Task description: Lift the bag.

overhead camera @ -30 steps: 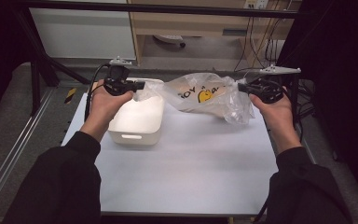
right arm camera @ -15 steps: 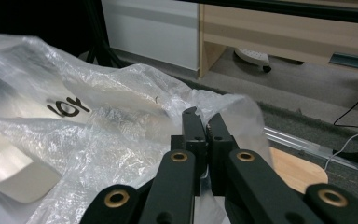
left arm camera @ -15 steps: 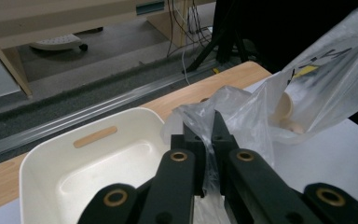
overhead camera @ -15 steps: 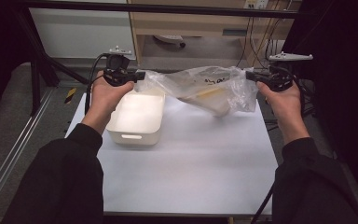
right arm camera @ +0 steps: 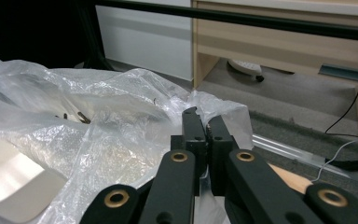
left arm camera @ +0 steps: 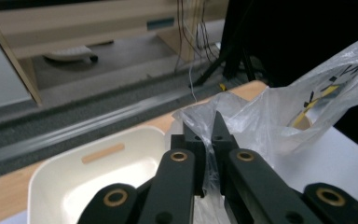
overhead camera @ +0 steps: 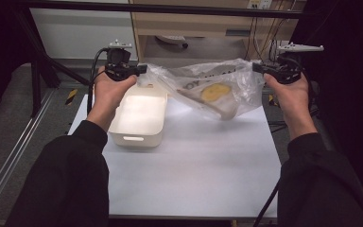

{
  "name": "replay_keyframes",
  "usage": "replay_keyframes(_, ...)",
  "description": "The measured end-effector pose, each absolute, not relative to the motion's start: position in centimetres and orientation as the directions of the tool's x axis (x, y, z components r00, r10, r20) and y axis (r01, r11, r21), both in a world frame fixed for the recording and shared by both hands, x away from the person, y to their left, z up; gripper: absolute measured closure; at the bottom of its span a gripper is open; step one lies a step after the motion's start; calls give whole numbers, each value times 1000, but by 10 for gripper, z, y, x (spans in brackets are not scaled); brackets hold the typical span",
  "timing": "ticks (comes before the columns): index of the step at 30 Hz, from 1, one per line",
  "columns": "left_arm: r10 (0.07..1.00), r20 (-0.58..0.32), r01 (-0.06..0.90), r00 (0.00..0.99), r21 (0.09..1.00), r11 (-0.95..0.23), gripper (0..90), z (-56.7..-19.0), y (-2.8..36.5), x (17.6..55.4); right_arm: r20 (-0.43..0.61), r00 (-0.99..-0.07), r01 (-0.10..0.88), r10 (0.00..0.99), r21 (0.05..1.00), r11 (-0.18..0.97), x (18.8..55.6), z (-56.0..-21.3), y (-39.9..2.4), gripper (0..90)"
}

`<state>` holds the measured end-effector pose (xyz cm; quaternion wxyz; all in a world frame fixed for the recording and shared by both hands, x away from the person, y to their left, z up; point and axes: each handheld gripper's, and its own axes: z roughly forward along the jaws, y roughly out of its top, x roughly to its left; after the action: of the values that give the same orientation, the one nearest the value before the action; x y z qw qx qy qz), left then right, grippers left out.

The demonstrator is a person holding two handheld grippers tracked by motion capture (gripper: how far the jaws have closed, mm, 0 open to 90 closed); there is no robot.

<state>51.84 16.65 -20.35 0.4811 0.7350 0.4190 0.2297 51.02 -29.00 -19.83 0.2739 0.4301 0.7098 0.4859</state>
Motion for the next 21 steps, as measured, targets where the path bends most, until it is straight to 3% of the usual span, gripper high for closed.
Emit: replay_keyframes(21, 868, -50, 356, 494, 923, -150, 900, -198, 177, 528, 40, -461, 339, 887, 931, 134, 530, -202, -282, 900)
